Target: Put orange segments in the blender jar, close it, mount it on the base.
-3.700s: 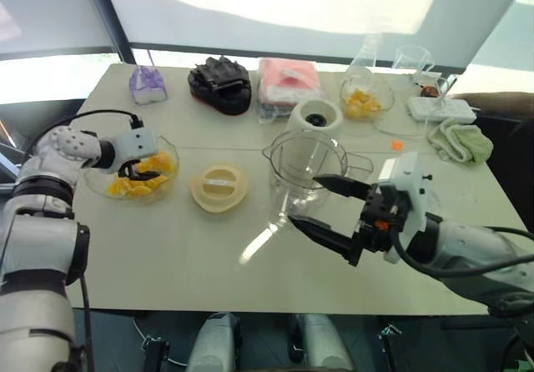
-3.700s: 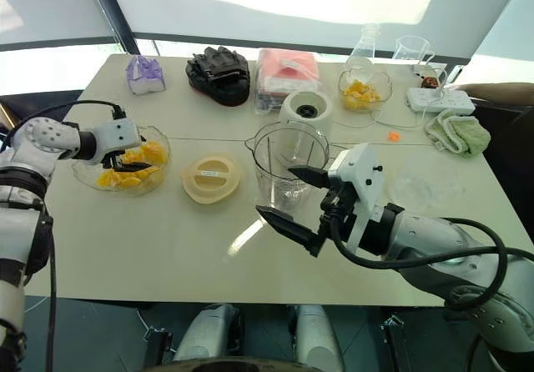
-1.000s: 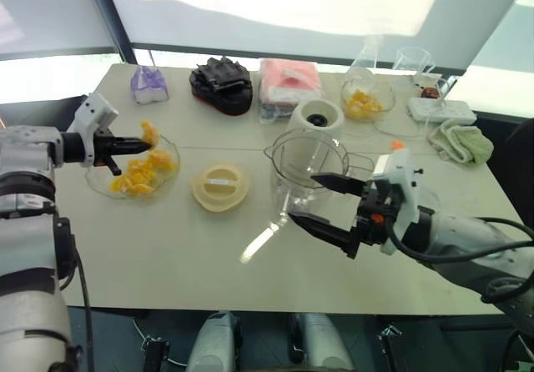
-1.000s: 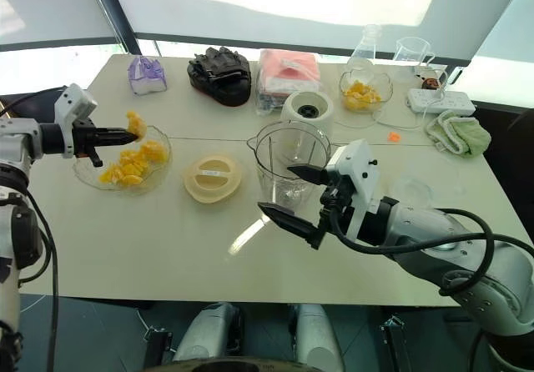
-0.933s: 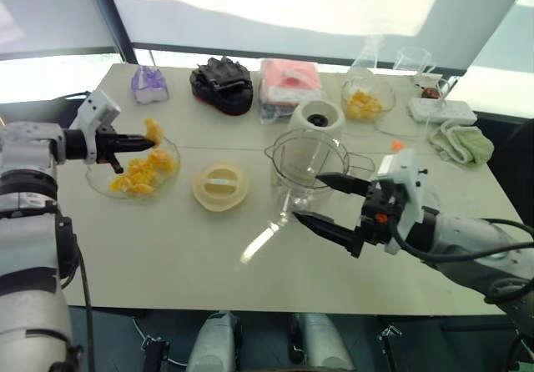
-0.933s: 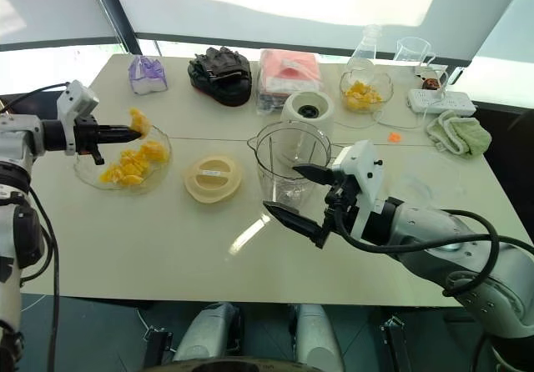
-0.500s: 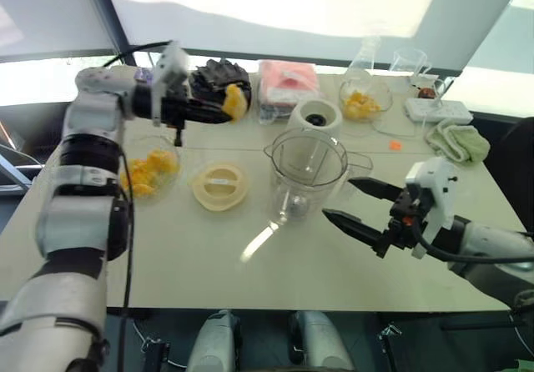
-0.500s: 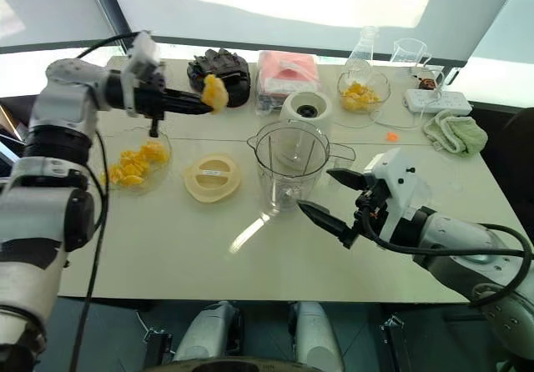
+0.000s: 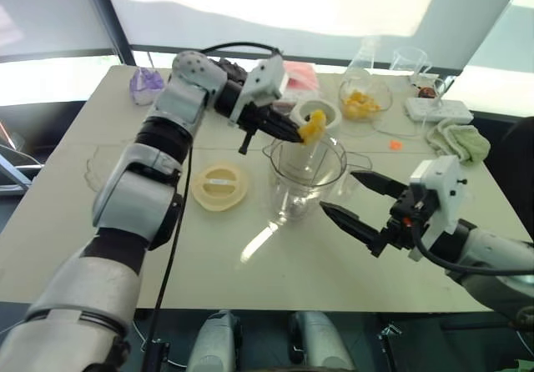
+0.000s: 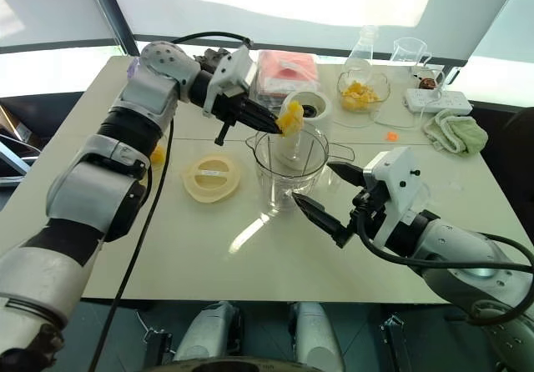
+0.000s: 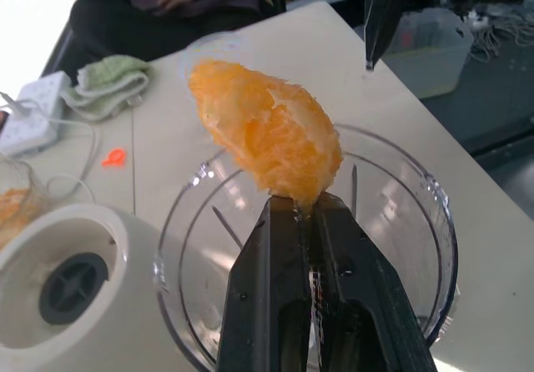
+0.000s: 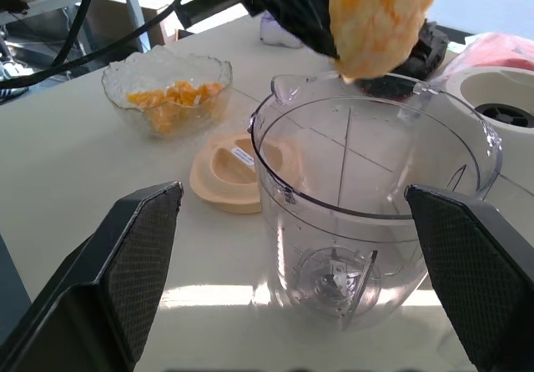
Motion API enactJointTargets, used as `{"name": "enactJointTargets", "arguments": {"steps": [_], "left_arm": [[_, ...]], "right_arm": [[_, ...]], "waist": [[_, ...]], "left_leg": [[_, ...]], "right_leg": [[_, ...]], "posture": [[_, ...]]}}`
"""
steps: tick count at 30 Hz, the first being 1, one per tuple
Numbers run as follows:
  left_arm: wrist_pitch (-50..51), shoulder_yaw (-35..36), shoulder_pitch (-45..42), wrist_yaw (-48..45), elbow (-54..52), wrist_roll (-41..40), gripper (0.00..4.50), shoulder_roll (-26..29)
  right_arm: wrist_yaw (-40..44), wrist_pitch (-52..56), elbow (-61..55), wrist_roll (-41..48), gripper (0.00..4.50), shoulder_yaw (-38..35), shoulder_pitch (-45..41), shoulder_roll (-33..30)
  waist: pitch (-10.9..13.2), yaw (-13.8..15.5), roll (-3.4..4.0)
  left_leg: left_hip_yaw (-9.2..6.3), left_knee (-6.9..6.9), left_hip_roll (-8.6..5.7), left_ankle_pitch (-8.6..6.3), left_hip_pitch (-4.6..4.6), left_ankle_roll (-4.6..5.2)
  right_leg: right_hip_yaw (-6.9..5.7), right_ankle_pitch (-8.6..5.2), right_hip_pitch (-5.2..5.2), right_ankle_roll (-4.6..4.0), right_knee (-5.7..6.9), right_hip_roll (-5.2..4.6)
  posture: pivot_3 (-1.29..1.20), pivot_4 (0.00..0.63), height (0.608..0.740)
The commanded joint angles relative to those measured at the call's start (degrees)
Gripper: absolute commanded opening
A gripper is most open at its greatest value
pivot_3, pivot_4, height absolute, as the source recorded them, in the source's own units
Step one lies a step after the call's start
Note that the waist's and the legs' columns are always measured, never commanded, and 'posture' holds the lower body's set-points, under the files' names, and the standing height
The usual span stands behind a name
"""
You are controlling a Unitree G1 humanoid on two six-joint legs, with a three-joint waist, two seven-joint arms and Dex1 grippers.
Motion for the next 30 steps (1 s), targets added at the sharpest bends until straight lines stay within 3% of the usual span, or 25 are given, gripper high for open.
{"name": "enactJointTargets", "arguments": {"steps": [1, 2, 5, 12, 19, 22, 27, 30], "left_arm": [[-5.0, 0.8, -2.8, 0.6, 3.3, 3.3, 0.08, -1.5], [-5.9, 0.8, -2.9, 1.0, 4.1, 4.1, 0.08, -1.8], [-9.2, 0.7, -2.7, 3.3, 5.9, 6.8, 0.96, -2.7], [-11.2, 2.8, -2.4, 6.9, 7.0, 8.0, 4.44, -4.1], [-5.1, 10.6, -3.6, 13.0, 6.3, 3.6, 4.44, -4.4], [8.3, 19.4, -4.7, 14.4, 1.1, -5.8, 4.44, -4.2], [32.3, 24.9, 5.2, 15.7, -22.3, -16.2, 4.44, 1.9], [46.6, 25.8, 17.2, 19.9, -44.2, -23.5, 4.44, 5.9]], "right_arm": [[-1.7, -0.8, -2.5, 0.3, 4.50, -0.8, 0.0, 0.7], [-2.1, -0.9, -2.7, 0.3, 4.50, -0.7, 0.0, 0.8], [-2.9, -0.9, -3.2, 0.2, 4.50, -0.4, -0.1, 1.2], [-4.0, -1.0, -3.7, -0.5, 4.50, -0.3, 0.5, 2.0], [-4.1, -2.1, -4.0, -0.5, 4.50, -3.8, 4.4, 2.6], [-2.8, -2.9, -3.7, -2.1, 4.50, -8.0, 8.9, 3.0], [0.8, -4.2, -1.4, -7.3, 4.50, -15.0, 19.4, 5.4], [3.9, -7.2, 3.2, -10.7, 4.50, -19.1, 23.5, 9.4]], "waist": [[0.0, 0.0, 0.00], [0.0, 0.0, 0.00], [0.0, 0.0, -0.01], [0.0, 0.0, -0.01], [0.0, 0.0, -0.01], [0.0, 0.0, -0.03], [-0.1, -0.5, 0.17], [-0.2, -1.1, 0.42]], "left_leg": [[0.00, 0.00, 0.00, -0.01, -0.02, 0.01], [0.00, 0.00, 0.00, -0.01, -0.04, 0.02], [0.00, 0.00, 0.01, -0.04, -0.08, 0.07], [-0.02, -0.01, 0.06, -0.07, -0.08, 0.12], [-0.02, -0.01, 0.09, -0.07, -0.07, 0.12], [-0.06, 0.00, 0.12, -0.07, -0.11, 0.12], [-0.10, -0.08, 0.17, -0.09, -0.02, 0.15], [-0.10, -0.11, 0.29, -0.09, 0.16, 0.15]], "right_leg": [[0.00, 0.00, 0.00, 0.00, -0.04, 0.00], [0.00, 0.00, 0.00, 0.00, -0.07, 0.00], [0.00, 0.00, 0.00, 0.00, -0.14, 0.00], [0.00, 0.00, 0.00, 0.01, -0.17, 0.00], [0.00, 0.01, 0.00, 0.01, -0.15, 0.03], [0.00, 0.01, 0.00, 0.03, -0.16, 0.04], [0.03, -0.01, 0.03, 0.09, -0.16, 0.09], [0.09, -0.02, 0.12, 0.10, -0.05, 0.17]], "posture": [[0.00, 0.150, 0.740], [0.00, 0.150, 0.740], [0.00, 0.150, 0.740], [0.00, 0.150, 0.740], [0.00, 0.150, 0.740], [0.00, 0.150, 0.740], [0.00, 0.150, 0.740], [0.00, 0.150, 0.740]]}}
